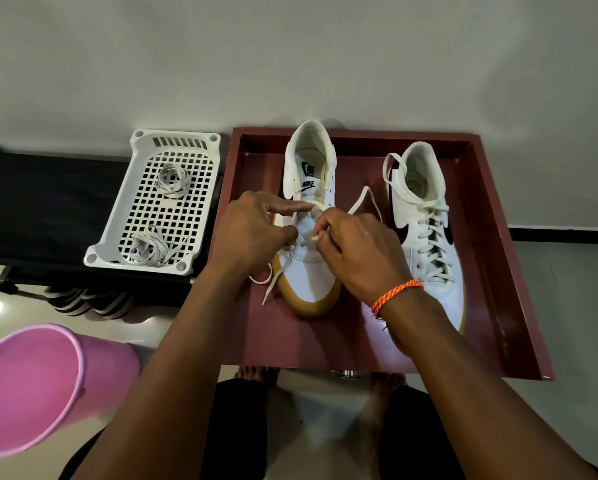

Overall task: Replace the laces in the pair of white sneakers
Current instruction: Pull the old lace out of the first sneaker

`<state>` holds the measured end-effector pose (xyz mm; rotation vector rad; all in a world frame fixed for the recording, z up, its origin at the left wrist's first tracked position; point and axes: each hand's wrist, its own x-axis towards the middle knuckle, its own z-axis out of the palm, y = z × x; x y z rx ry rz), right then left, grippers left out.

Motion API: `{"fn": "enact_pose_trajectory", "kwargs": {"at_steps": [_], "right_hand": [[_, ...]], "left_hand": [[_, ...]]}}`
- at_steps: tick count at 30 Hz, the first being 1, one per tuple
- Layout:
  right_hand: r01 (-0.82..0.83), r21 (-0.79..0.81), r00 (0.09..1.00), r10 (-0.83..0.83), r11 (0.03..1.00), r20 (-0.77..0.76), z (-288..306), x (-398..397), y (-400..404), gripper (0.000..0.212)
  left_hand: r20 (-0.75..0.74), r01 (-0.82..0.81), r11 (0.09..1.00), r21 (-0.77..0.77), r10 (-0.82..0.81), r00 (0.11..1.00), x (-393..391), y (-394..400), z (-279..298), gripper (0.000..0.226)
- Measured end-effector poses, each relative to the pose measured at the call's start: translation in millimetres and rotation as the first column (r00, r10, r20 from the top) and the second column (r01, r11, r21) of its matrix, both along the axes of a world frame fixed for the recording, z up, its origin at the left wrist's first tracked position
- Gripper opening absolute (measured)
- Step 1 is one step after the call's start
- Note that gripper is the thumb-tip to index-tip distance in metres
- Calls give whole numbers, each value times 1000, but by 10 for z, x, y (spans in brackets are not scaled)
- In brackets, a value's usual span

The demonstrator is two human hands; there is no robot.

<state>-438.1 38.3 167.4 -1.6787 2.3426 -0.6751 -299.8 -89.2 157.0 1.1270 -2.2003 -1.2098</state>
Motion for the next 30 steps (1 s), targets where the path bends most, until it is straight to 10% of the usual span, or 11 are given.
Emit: {"fn": "enact_pose_trajectory", "kwargs": {"at_steps": [8,16,30], "right_hand": [[180,-245,976,-141,953,167,40,-237,8,16],[29,45,999,-28,999,-29,-91,78,-11,16],[290,-281,932,-203,915,301,87,-180,24,11]], "left_hand": [[21,9,1000,-6,-8,1000,-6,4,-20,50],[0,7,1000,-27,-7,1000,-7,-11,-48,50],[18,-4,1000,-20,4,1000,-22,17,-1,48]]}}
